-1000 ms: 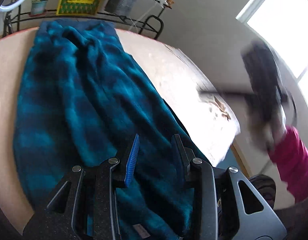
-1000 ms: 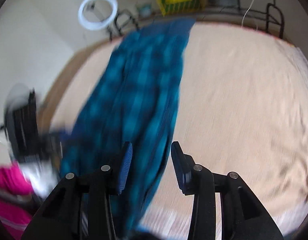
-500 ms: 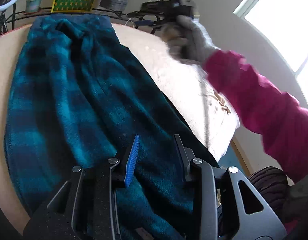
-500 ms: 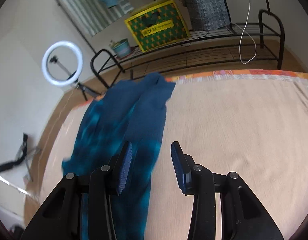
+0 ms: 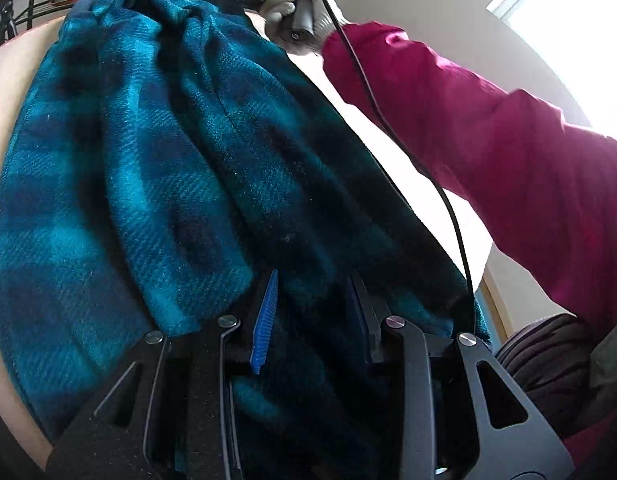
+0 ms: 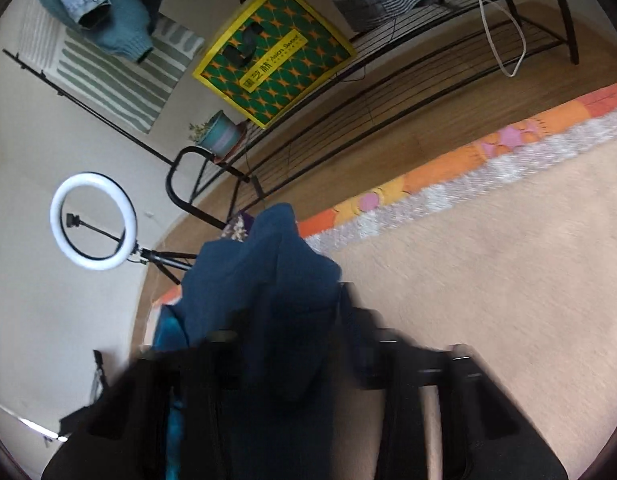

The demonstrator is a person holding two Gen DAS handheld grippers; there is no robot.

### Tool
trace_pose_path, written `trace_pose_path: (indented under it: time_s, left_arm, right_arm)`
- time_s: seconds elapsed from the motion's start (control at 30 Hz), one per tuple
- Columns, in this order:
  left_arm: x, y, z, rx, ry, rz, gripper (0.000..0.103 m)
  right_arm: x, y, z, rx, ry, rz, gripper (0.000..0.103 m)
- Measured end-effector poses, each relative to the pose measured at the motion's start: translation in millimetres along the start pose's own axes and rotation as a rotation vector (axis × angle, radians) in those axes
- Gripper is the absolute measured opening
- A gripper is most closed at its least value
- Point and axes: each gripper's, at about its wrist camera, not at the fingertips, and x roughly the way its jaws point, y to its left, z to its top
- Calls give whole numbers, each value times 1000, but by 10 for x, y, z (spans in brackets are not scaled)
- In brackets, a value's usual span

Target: Fold large clothes

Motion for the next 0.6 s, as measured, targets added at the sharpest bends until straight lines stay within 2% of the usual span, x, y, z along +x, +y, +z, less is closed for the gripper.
trace_pose_path:
  time_s: [0.03, 0.23, 0.3, 0.4, 0.47, 0.6]
  left_arm:
    - [-16, 20, -21, 0, -2, -4, 33]
    - [1, 24, -62, -6, -11, -15, 33]
    - [-6, 28, -68, -3, -14, -11, 33]
    - [-14, 12, -72, 1, -17, -5, 33]
    - [-23, -19, -77, 8, -18, 4, 34]
    - [-50, -79, -77, 13, -16, 9, 34]
  right_arm:
    - [11, 80, 15, -23, 5, -6, 8]
    - [66, 847, 113, -479, -51, -393, 6]
    - [212, 886, 57, -551, -30, -453, 6]
    - [441, 762, -30, -575, 15, -526, 7]
    - [466, 631, -24, -531, 20, -555, 9]
    - [192, 621, 108, -432, -16, -493, 15]
